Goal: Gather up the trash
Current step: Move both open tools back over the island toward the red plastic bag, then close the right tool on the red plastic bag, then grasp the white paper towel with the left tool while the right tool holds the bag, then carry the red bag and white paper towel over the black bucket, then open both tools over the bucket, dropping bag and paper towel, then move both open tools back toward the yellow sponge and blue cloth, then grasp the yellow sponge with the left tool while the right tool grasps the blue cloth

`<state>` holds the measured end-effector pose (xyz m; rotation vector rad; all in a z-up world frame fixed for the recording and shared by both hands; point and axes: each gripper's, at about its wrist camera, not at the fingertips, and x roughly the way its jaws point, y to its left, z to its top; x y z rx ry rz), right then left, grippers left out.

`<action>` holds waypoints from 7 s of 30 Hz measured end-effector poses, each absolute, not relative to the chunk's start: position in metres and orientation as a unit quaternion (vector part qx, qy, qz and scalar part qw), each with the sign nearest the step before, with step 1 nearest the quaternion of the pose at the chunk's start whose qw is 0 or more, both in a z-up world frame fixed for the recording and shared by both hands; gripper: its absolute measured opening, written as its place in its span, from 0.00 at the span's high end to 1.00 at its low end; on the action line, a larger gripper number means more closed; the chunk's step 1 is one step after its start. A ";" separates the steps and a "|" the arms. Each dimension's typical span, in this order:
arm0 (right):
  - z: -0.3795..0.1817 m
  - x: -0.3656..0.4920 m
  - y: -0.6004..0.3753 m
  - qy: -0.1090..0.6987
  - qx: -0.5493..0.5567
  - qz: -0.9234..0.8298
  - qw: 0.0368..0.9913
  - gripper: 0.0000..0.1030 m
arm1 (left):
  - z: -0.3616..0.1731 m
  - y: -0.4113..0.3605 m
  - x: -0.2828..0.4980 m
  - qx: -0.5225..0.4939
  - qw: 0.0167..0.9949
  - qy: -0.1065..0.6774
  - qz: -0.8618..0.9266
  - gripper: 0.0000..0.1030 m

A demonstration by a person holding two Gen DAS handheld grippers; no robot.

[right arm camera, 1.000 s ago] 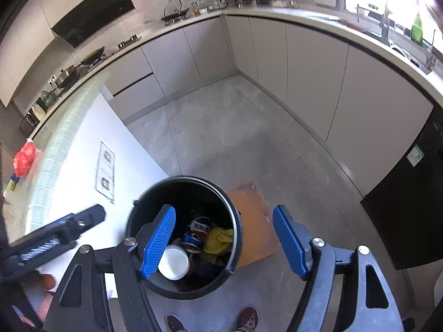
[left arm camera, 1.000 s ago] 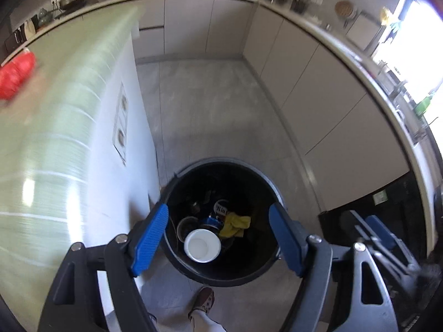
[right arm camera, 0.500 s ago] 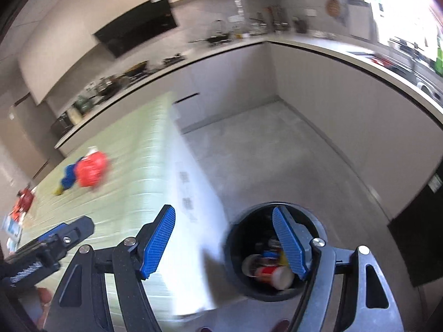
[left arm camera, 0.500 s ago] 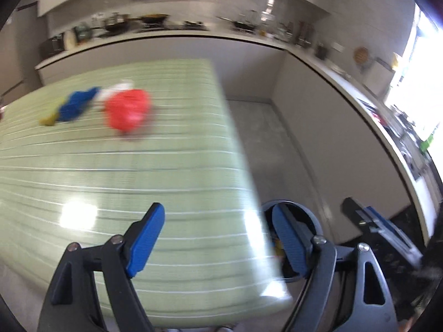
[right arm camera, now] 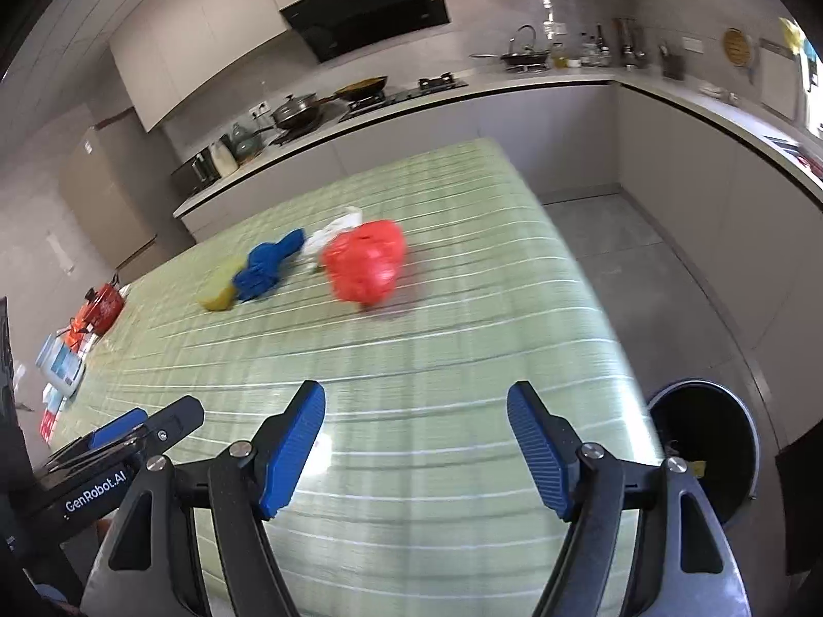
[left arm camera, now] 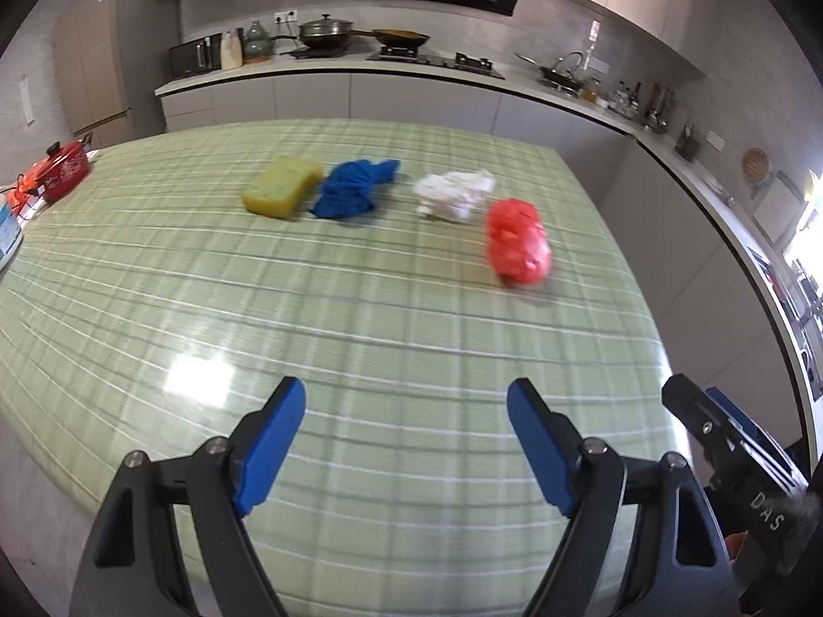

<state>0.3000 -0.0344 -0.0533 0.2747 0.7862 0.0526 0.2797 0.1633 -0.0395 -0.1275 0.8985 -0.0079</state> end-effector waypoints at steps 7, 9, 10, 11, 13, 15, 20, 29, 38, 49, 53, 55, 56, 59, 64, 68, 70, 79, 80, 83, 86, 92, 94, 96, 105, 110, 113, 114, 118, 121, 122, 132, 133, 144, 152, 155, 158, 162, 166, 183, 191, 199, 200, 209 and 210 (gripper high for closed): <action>-0.053 0.341 -0.013 0.390 0.122 0.030 0.912 0.27 | -0.053 0.181 0.318 -0.069 0.896 0.440 0.005 0.20; -0.058 0.360 -0.009 0.393 0.118 0.038 0.911 0.27 | -0.057 0.183 0.330 -0.073 0.893 0.444 0.011 0.20; -0.059 0.367 -0.009 0.395 0.117 0.040 0.910 0.27 | -0.057 0.185 0.331 -0.074 0.892 0.446 0.010 0.20; -0.062 0.380 -0.008 0.398 0.118 0.043 0.909 0.27 | -0.058 0.184 0.339 -0.071 0.892 0.445 0.014 0.20; -0.064 0.395 -0.010 0.401 0.123 0.050 0.906 0.27 | -0.060 0.181 0.352 -0.062 0.894 0.444 0.019 0.20; -0.068 0.414 -0.009 0.405 0.121 0.055 0.905 0.27 | -0.062 0.181 0.364 -0.060 0.894 0.443 0.024 0.20; -0.079 0.456 -0.005 0.420 0.120 0.057 0.898 0.26 | -0.064 0.181 0.391 -0.054 0.894 0.444 0.026 0.20; -0.109 0.509 0.007 0.451 0.129 0.041 0.882 0.26 | -0.075 0.184 0.433 -0.037 0.888 0.459 -0.006 0.20; -0.119 0.529 0.011 0.448 0.117 0.029 0.886 0.55 | -0.085 0.176 0.467 -0.038 0.881 0.470 -0.038 0.20; -0.116 0.552 -0.023 0.431 0.110 -0.019 0.895 0.47 | -0.089 0.134 0.505 -0.010 0.885 0.460 -0.071 0.21; -0.117 0.560 -0.034 0.429 0.109 -0.035 0.896 0.36 | -0.094 0.133 0.521 -0.013 0.883 0.464 -0.066 0.21; -0.117 0.563 -0.037 0.427 0.112 -0.033 0.897 0.32 | -0.097 0.131 0.527 -0.010 0.883 0.465 -0.067 0.21; -0.117 0.564 -0.038 0.428 0.112 -0.031 0.896 0.31 | -0.098 0.129 0.530 -0.006 0.882 0.466 -0.069 0.21; -0.120 0.571 -0.042 0.428 0.120 -0.022 0.896 0.30 | -0.105 0.126 0.535 0.001 0.881 0.468 -0.073 0.20; -0.126 0.570 -0.046 0.423 0.141 -0.008 0.895 0.45 | -0.111 0.128 0.536 -0.005 0.879 0.468 -0.090 0.22; -0.124 0.568 -0.048 0.419 0.136 -0.009 0.898 0.51 | -0.111 0.127 0.531 -0.004 0.883 0.460 -0.097 0.31; -0.124 0.567 -0.048 0.418 0.134 -0.011 0.899 0.51 | -0.109 0.126 0.530 -0.006 0.883 0.458 -0.102 0.39; -0.116 0.563 -0.057 0.408 0.119 -0.028 0.905 0.50 | -0.102 0.116 0.537 -0.004 0.886 0.454 -0.098 0.17; -0.116 0.564 -0.057 0.409 0.117 -0.029 0.905 0.49 | -0.100 0.113 0.538 0.001 0.888 0.449 -0.096 0.17; -0.118 0.564 -0.059 0.412 0.114 -0.035 0.903 0.43 | -0.099 0.109 0.546 0.012 0.891 0.443 -0.098 0.17; -0.122 0.565 -0.064 0.416 0.128 -0.032 0.900 0.43 | -0.104 0.108 0.553 0.007 0.889 0.445 -0.108 0.26; -0.124 0.565 -0.066 0.415 0.132 -0.031 0.900 0.51 | -0.105 0.109 0.553 -0.002 0.891 0.438 -0.121 0.61; -0.123 0.565 -0.064 0.415 0.128 -0.029 0.900 0.53 | -0.105 0.112 0.549 -0.004 0.892 0.436 -0.123 0.65; -0.122 0.564 -0.064 0.413 0.131 -0.026 0.901 0.54 | -0.105 0.114 0.543 -0.008 0.893 0.433 -0.124 0.66; -0.101 0.533 -0.066 0.399 0.154 -0.012 0.904 0.55 | -0.080 0.133 0.494 -0.021 0.899 0.419 -0.124 0.66; -0.093 0.503 -0.069 0.395 0.158 0.011 0.905 0.55 | -0.071 0.130 0.460 -0.028 0.898 0.421 -0.124 0.66; -0.089 0.474 -0.076 0.390 0.153 0.019 0.908 0.55 | -0.066 0.115 0.430 -0.037 0.897 0.420 -0.131 0.66; -0.087 0.465 -0.081 0.387 0.153 0.016 0.909 0.55 | -0.065 0.108 0.424 -0.037 0.896 0.421 -0.139 0.66; -0.081 0.409 -0.118 0.374 0.169 -0.033 0.911 0.55 | -0.064 0.071 0.395 -0.029 0.886 0.417 -0.201 0.66; -0.083 0.361 -0.152 0.369 0.174 -0.092 0.908 0.55 | -0.067 0.043 0.378 -0.024 0.875 0.418 -0.243 0.66; -0.085 0.347 -0.163 0.372 0.178 -0.109 0.905 0.55 | -0.067 0.033 0.373 -0.026 0.869 0.423 -0.254 0.66; -0.127 0.239 -0.275 0.407 0.214 -0.190 0.868 0.55 | -0.065 -0.086 0.315 0.008 0.839 0.441 -0.319 0.66; -0.134 0.236 -0.284 0.413 0.213 -0.186 0.866 0.55 | -0.066 -0.097 0.314 0.010 0.838 0.443 -0.317 0.66; -0.228 0.237 -0.367 0.504 0.165 -0.085 0.843 0.35 | -0.138 -0.213 0.293 0.014 0.828 0.512 -0.229 0.60; -0.234 0.233 -0.396 0.492 0.145 -0.072 0.855 0.32 | -0.158 -0.236 0.302 0.014 0.832 0.527 -0.175 0.31; -0.223 0.222 -0.404 0.473 0.147 -0.089 0.864 0.32 | -0.152 -0.240 0.300 0.015 0.836 0.523 -0.168 0.26; -0.210 0.220 -0.412 0.460 0.156 -0.103 0.868 0.32 | -0.141 -0.238 0.300 0.006 0.840 0.516 -0.167 0.26; -0.182 0.223 -0.407 0.438 0.162 -0.106 0.878 0.32 | -0.114 -0.222 0.295 -0.005 0.854 0.493 -0.167 0.26; -0.151 0.235 -0.383 0.417 0.162 -0.095 0.889 0.32 | -0.080 -0.184 0.293 -0.011 0.868 0.468 -0.163 0.26; -0.065 0.320 -0.099 0.394 0.156 0.006 0.906 0.31 | -0.029 0.117 0.305 -0.037 0.905 0.421 -0.053 0.24; -0.064 0.369 0.022 0.405 0.130 0.066 0.902 0.31 | -0.042 0.220 0.329 -0.062 0.904 0.423 0.028 0.23; -0.076 0.436 0.081 0.411 0.129 0.114 0.895 0.29 | -0.057 0.271 0.372 -0.067 0.897 0.428 0.082 0.23; -0.078 0.447 0.089 0.413 0.130 0.117 0.894 0.29 | -0.059 0.275 0.377 -0.062 0.897 0.429 0.083 0.23; -0.081 0.498 0.127 0.418 0.120 0.093 0.896 0.29 | -0.076 0.293 0.443 -0.050 0.894 0.445 0.034 0.23; -0.084 0.504 0.130 0.421 0.124 0.085 0.895 0.29 | -0.076 0.290 0.449 -0.047 0.893 0.447 0.026 0.23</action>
